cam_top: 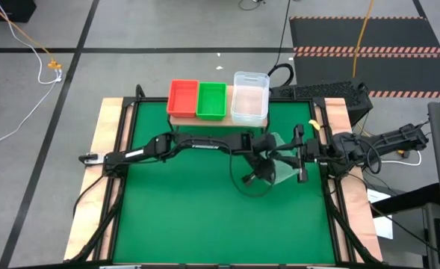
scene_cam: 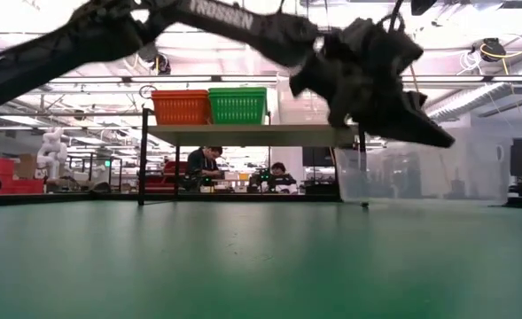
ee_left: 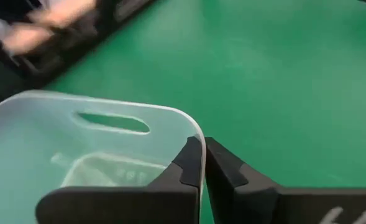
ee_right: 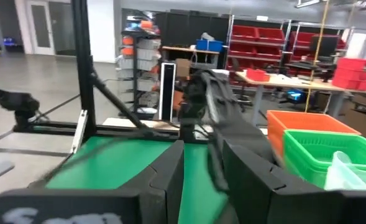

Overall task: Stack baskets on shelf by color
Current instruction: Stack the transparent bin on the transparent bin on the shelf

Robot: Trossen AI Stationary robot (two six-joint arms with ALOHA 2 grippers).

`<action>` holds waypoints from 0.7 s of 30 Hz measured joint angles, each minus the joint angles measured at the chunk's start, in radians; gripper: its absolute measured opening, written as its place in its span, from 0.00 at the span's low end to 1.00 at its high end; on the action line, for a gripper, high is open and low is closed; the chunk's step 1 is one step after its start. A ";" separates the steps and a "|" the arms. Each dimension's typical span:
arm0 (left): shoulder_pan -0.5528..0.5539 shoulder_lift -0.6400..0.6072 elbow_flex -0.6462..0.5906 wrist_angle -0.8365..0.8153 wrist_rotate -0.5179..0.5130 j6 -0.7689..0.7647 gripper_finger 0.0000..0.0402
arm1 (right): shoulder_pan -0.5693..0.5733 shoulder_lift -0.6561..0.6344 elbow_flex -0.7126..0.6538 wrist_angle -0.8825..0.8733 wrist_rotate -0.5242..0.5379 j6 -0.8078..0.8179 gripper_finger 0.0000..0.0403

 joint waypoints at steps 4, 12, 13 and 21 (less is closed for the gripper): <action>-0.052 -0.077 0.000 -0.140 -0.175 -0.088 0.09 | 0.000 0.003 0.000 0.013 0.047 0.009 0.26; -0.141 -0.118 0.000 -0.339 -0.430 -0.254 0.43 | 0.000 0.002 0.000 0.082 0.074 0.021 0.26; -0.150 -0.120 0.000 -0.338 -0.489 -0.305 0.47 | 0.000 -0.004 0.000 0.074 0.076 0.019 0.26; -0.164 -0.124 0.000 -0.160 -0.719 -0.836 0.61 | 0.001 -0.061 0.000 0.072 0.085 -0.023 0.26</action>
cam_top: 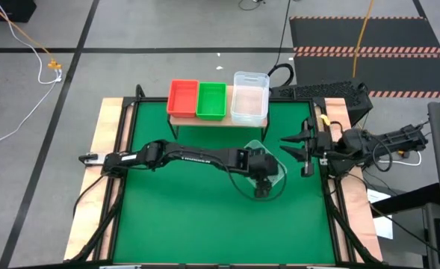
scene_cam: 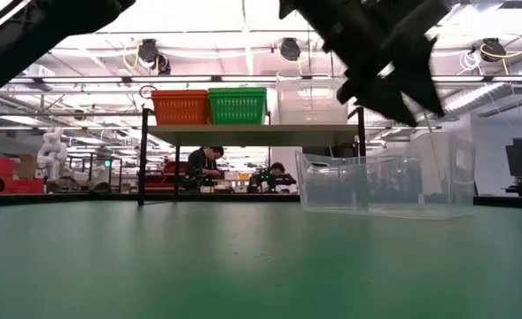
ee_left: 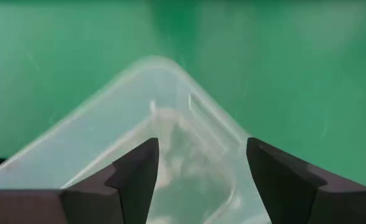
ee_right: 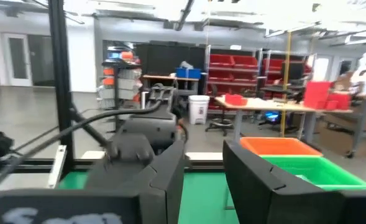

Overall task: Stack baskets on shelf by color
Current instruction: Stack the transparent bin on the transparent bin on the shelf

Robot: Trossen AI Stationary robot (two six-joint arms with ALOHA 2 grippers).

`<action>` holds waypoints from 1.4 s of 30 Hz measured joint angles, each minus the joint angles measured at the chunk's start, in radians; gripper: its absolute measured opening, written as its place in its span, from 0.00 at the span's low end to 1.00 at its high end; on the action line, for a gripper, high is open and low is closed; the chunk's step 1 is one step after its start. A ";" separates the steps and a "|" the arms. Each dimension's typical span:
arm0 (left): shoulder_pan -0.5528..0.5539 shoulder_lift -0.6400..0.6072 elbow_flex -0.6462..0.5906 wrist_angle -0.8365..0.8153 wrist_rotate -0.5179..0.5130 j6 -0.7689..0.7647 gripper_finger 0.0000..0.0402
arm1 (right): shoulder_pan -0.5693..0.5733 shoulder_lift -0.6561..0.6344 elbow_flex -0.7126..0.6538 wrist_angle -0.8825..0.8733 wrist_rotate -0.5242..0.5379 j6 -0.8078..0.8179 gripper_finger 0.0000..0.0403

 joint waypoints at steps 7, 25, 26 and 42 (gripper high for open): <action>-0.019 0.007 0.000 0.229 -0.024 -0.125 0.56 | 0.000 -0.036 0.000 -0.052 0.095 -0.069 0.26; -0.022 0.114 0.003 0.147 -0.091 -0.105 0.39 | 0.000 -0.065 0.000 -0.074 0.094 -0.085 0.26; -0.023 0.113 0.003 0.123 -0.078 -0.091 0.35 | 0.000 -0.065 0.000 -0.074 0.094 -0.084 0.26; -0.051 -0.105 0.000 -0.121 0.067 -0.060 0.02 | 0.051 -0.102 0.000 -0.080 0.099 -0.142 0.26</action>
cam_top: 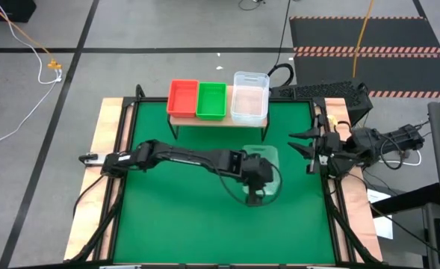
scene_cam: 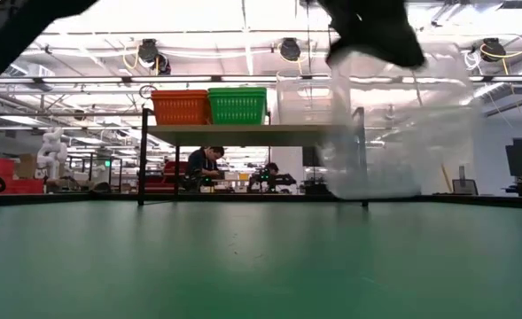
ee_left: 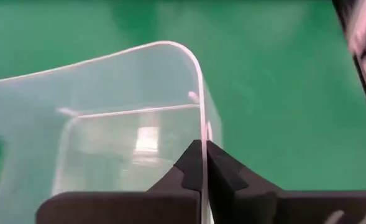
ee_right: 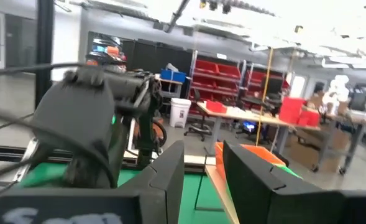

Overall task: Stack baskets on shelf by color
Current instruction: Stack the transparent bin on the transparent bin on the shelf

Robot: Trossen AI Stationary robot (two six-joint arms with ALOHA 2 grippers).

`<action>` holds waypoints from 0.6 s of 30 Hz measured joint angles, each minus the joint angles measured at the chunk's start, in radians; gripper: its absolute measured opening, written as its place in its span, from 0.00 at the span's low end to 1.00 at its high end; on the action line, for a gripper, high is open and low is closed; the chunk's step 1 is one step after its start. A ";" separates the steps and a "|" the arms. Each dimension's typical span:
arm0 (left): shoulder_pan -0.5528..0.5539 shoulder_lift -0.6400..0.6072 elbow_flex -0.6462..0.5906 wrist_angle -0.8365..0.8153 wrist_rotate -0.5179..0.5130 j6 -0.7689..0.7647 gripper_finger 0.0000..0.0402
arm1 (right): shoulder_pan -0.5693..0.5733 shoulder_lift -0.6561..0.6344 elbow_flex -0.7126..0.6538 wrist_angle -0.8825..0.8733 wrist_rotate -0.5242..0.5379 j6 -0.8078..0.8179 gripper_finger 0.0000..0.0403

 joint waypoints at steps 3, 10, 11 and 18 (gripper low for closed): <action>-0.020 -0.076 -0.002 -0.096 -0.018 0.042 0.01 | 0.055 -0.029 -0.013 0.021 0.030 -0.038 0.25; -0.067 -0.251 -0.001 -0.172 -0.051 0.140 0.01 | 0.144 -0.093 -0.072 0.146 0.050 -0.107 0.19; -0.073 -0.264 -0.001 -0.175 -0.053 0.167 0.01 | 0.152 -0.098 -0.074 0.146 0.049 -0.108 0.18; -0.069 -0.403 0.000 -0.148 -0.238 0.367 0.01 | 0.175 -0.099 -0.074 0.147 0.049 -0.109 0.13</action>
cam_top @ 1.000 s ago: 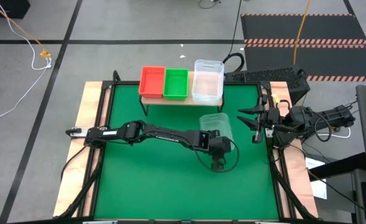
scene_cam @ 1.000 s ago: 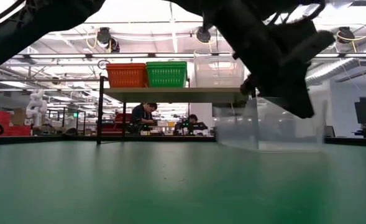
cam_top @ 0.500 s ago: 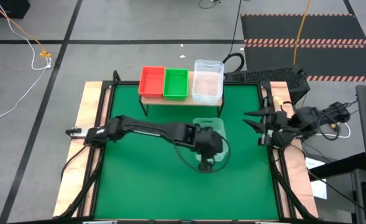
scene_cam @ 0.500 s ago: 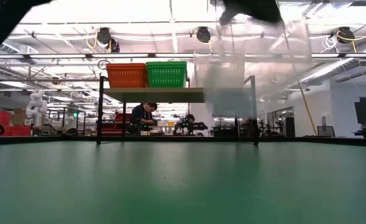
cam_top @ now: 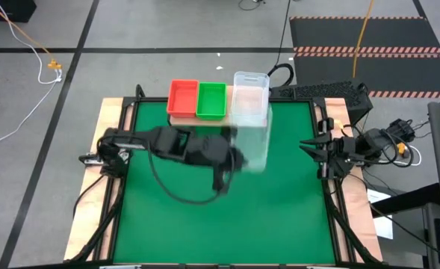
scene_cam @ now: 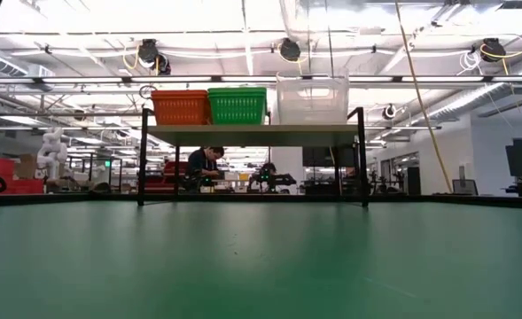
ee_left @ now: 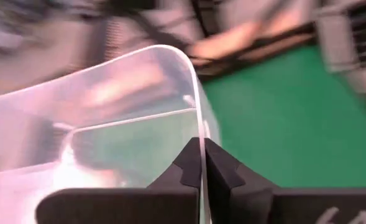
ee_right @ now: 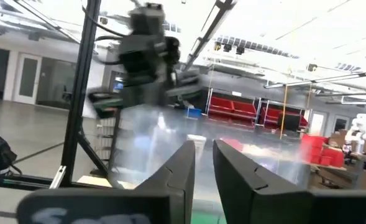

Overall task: Stack baskets on shelf by color
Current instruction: Stack the transparent bin on the transparent bin on the shelf

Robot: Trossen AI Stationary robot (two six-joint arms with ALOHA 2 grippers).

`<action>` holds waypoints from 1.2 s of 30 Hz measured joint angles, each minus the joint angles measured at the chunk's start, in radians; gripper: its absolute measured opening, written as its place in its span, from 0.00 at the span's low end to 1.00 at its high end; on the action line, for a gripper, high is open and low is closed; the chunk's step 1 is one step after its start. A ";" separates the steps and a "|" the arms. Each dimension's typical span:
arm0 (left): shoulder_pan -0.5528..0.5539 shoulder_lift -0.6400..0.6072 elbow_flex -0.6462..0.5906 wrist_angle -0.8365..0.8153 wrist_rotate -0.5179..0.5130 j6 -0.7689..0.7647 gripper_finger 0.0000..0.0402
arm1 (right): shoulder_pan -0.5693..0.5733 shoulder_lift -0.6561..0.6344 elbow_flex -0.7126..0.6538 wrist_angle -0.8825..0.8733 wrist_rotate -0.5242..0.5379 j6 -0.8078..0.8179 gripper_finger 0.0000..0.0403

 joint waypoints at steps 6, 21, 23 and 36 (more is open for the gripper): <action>0.134 -0.011 0.000 0.183 -0.099 0.180 0.01 | 0.001 0.008 0.000 0.014 0.000 -0.003 0.10; 0.462 0.095 -0.002 0.206 0.144 0.302 0.00 | 0.000 0.014 0.000 -0.007 0.005 -0.029 0.04; 0.468 0.101 -0.001 0.208 0.165 0.276 0.00 | 0.000 0.014 0.000 -0.007 0.006 -0.030 0.04; 0.422 0.143 -0.001 0.092 0.184 0.249 0.01 | 0.000 0.017 0.000 -0.008 0.006 -0.019 0.03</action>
